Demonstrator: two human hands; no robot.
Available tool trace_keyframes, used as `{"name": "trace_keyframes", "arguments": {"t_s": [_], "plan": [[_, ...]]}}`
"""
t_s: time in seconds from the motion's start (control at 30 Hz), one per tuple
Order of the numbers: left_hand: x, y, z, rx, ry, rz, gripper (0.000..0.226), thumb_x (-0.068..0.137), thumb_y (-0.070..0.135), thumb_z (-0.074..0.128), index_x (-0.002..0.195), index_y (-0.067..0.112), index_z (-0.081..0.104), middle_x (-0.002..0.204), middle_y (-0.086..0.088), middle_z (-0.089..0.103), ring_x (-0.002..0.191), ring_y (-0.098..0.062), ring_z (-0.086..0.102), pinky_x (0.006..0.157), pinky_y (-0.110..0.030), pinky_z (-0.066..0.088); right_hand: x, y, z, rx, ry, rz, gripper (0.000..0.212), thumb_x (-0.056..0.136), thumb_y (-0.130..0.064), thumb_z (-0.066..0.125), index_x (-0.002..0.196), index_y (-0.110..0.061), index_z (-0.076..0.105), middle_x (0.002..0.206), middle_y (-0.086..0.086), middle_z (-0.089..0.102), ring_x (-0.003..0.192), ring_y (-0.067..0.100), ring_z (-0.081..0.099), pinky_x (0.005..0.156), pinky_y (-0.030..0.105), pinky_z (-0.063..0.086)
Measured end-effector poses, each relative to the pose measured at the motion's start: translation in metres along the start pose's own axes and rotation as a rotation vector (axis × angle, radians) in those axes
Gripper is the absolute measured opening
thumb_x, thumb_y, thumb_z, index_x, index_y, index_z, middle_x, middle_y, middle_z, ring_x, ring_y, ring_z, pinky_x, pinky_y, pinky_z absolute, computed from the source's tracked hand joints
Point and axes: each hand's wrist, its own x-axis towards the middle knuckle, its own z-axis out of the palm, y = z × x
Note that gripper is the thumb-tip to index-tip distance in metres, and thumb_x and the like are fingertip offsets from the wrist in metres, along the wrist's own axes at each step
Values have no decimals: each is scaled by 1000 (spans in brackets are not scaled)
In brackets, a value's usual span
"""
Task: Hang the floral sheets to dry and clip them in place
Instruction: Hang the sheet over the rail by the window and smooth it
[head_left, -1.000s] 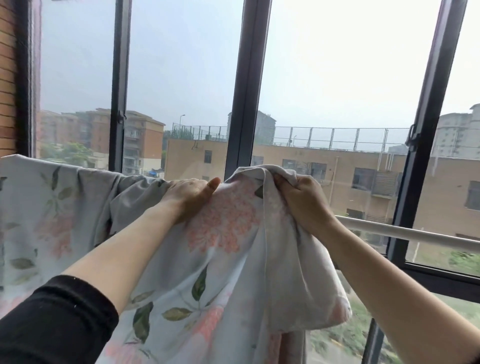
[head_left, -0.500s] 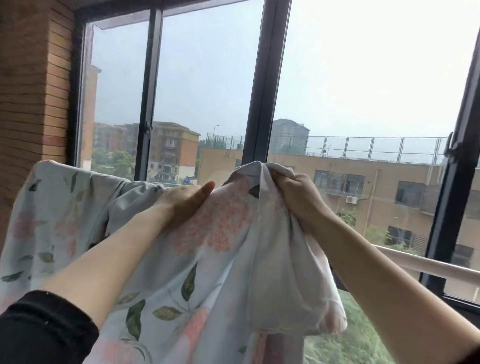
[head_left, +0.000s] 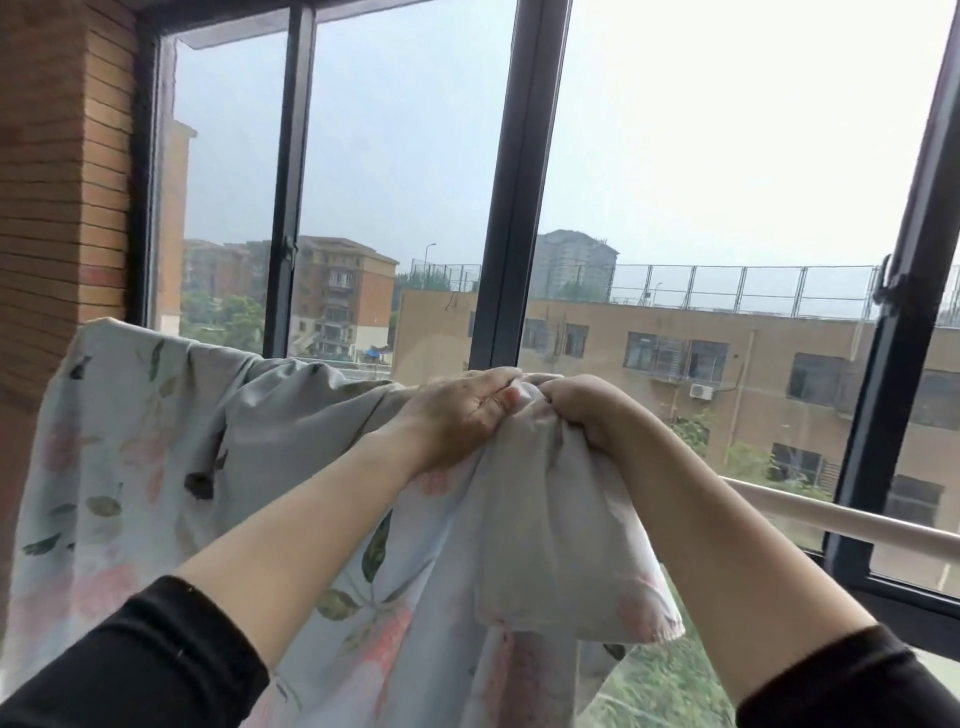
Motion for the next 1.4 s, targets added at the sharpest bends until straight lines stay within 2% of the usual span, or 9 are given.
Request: {"name": "trace_keyframes", "arguments": {"t_s": [0.13,0.3,0.43,0.6,0.77,1.07,1.17,1.23,1.4], "plan": [[-2,-5,9,226,49,-25,55,98,53,23,96,19,66,106,-5,70,102,-29,60,76,-34,40,-15,-6,0,-159,214,108,16,78,-16,70,64,-9,66,69,8,65,60,19,62,49,23,48],[8,-7,12,273,27,4,51,99,51,26,76,18,57,96,-7,70,95,-29,59,69,-31,29,-56,1,-3,-580,470,-178,28,78,-34,71,79,-6,70,75,7,68,71,21,62,62,28,47],[7,-13,9,238,-18,17,52,99,52,25,62,21,45,91,-6,68,88,-27,57,71,-31,31,-108,21,13,-498,765,-488,13,83,-19,66,95,-22,67,94,-8,67,83,6,60,74,14,43],[4,-11,5,236,-14,51,53,99,53,25,62,21,45,93,-6,68,96,-29,59,72,-32,32,-143,74,46,-403,874,-389,8,83,-29,69,86,-22,66,82,-11,66,77,6,62,73,30,53],[1,-11,1,235,-15,62,54,99,54,24,59,22,42,97,-9,68,97,-30,58,75,-34,32,-151,129,66,-5,571,-90,68,63,-65,76,115,-27,53,108,-5,67,97,12,66,88,39,55],[2,-11,4,246,-31,-10,53,99,53,24,63,21,46,96,-8,68,97,-30,58,84,-38,37,-147,136,53,202,199,42,95,49,-71,79,96,9,61,85,16,55,84,29,48,67,54,37],[4,-12,6,243,-58,-44,55,98,56,22,67,20,51,97,-10,68,97,-31,59,86,-39,41,-160,114,23,198,240,-28,64,73,-52,75,72,11,58,63,11,53,59,24,47,59,37,34],[5,-12,5,243,-64,-66,63,93,62,18,75,18,59,99,-10,69,99,-32,60,87,-39,44,-167,100,-1,207,297,-91,43,89,-28,65,54,-7,52,44,-2,44,41,12,39,44,22,31],[3,3,6,235,-37,-151,77,80,64,11,101,18,69,113,-13,68,108,-32,59,91,-39,45,-167,61,-41,146,355,-269,57,94,-18,59,40,-15,41,31,-8,34,26,5,29,31,14,23]]}}
